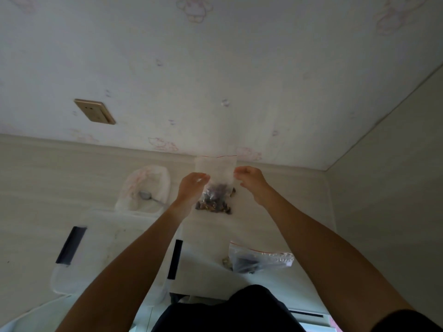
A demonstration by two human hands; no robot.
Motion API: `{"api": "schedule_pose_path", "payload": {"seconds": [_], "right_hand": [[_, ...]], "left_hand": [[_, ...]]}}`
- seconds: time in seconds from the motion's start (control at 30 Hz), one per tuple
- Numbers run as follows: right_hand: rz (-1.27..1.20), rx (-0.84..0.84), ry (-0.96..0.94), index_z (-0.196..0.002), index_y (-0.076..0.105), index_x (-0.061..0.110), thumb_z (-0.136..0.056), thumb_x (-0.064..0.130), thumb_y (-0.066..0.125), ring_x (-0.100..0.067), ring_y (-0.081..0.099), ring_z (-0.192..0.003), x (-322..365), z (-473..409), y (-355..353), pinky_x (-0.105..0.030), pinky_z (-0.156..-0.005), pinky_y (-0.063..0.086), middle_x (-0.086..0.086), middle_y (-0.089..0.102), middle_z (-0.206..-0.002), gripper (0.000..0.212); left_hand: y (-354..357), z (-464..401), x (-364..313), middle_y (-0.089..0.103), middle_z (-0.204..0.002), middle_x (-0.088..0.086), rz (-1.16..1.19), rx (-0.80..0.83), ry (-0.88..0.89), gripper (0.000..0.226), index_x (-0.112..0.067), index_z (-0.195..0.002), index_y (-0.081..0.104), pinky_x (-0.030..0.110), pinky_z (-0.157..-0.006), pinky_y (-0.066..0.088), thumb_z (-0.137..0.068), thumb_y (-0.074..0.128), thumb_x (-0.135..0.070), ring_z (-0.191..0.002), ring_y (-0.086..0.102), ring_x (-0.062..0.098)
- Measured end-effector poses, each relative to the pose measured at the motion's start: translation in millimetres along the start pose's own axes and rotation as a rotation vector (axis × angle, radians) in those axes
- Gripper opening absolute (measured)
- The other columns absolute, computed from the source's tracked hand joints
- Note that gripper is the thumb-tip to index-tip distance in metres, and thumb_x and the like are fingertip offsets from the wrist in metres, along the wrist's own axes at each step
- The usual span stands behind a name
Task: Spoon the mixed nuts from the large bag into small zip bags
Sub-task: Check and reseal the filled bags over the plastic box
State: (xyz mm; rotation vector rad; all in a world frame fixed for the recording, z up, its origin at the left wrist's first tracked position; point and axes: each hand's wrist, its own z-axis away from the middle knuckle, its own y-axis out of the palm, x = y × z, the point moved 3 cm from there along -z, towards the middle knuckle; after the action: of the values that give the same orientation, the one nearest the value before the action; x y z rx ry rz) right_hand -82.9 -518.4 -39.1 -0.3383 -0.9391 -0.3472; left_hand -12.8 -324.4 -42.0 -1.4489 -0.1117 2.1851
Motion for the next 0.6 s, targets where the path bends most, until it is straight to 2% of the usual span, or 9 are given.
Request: {"api": "schedule_pose_path", "payload": {"seconds": [0.1,0.2,0.23,0.37,0.47,0.53,0.6], "right_hand": [[-0.062,-0.046,-0.034,-0.109,0.066,0.008,-0.085,0.002,0.08,-0.022,0.066,-0.091,-2.3,5.0,-7.8,-0.027,-0.076,0.053,-0.01,0.07,-0.101,0.028],[-0.184,-0.002,0.01,-0.121,0.054,0.006,-0.08,-0.002,0.084,-0.025,0.067,-0.079,-7.9,12.8,-14.9,-0.04,-0.086,0.059,-0.012,0.066,-0.1,0.051],[-0.194,0.029,0.019,-0.122,0.055,0.005,-0.08,-0.002,0.084,-0.025,0.065,-0.075,-9.6,16.2,-16.9,-0.042,-0.086,0.06,-0.011,0.066,-0.097,0.052],[-0.01,0.07,-0.074,-0.109,0.076,-0.001,-0.083,0.013,0.084,-0.016,0.062,-0.065,-12.3,29.2,-36.8,-0.032,-0.07,0.057,-0.008,0.072,-0.082,0.031],[0.045,0.08,-0.185,-0.085,0.084,0.019,-0.085,0.022,0.083,-0.008,0.064,-0.067,-11.6,45.3,-66.1,-0.022,-0.064,0.053,-0.002,0.079,-0.082,0.004],[0.065,0.086,-0.231,-0.077,0.084,0.028,-0.086,0.034,0.082,-0.003,0.064,-0.066,-11.7,60.1,-84.8,-0.017,-0.063,0.051,0.002,0.08,-0.081,0.011],[0.077,0.091,-0.259,-0.077,0.084,0.032,-0.085,0.047,0.077,0.002,0.064,-0.067,-12.6,75.4,-97.7,-0.013,-0.064,0.048,0.007,0.079,-0.081,0.018]], "left_hand": [[-4.8,8.5,-5.3,0.075,-0.113,0.008,-0.009,-0.073,0.042,0.027,-0.006,-0.115,0.074,0.03,-0.09,0.052,-0.096,0.072,-0.024,-0.1,0.068,0.019],[-3.1,22.7,-10.8,0.077,-0.105,0.005,0.014,-0.047,0.078,0.02,-0.008,-0.108,0.075,0.021,-0.082,0.052,-0.095,0.074,-0.022,-0.097,0.071,0.018],[-0.8,27.9,-12.6,0.077,-0.103,0.004,0.038,-0.025,0.085,0.015,-0.011,-0.104,0.075,0.019,-0.078,0.052,-0.093,0.076,-0.021,-0.095,0.071,0.016],[12.5,49.4,-22.0,0.077,-0.096,0.005,0.13,0.096,0.12,0.007,-0.019,-0.092,0.073,0.023,-0.066,0.05,-0.091,0.078,-0.014,-0.082,0.069,0.015],[20.3,63.8,-27.9,0.076,-0.084,0.003,0.178,0.136,0.154,0.006,-0.014,-0.092,0.074,0.022,-0.061,0.05,-0.092,0.075,-0.008,-0.072,0.066,0.011],[25.7,74.7,-30.7,0.075,-0.078,0.001,0.178,0.151,0.187,0.008,-0.012,-0.091,0.074,0.018,-0.06,0.05,-0.094,0.072,-0.005,-0.067,0.065,0.006],[30.7,83.6,-31.8,0.076,-0.08,0.003,0.16,0.182,0.208,0.006,-0.011,-0.092,0.074,0.017,-0.06,0.051,-0.097,0.07,-0.008,-0.066,0.067,0.003]]}}
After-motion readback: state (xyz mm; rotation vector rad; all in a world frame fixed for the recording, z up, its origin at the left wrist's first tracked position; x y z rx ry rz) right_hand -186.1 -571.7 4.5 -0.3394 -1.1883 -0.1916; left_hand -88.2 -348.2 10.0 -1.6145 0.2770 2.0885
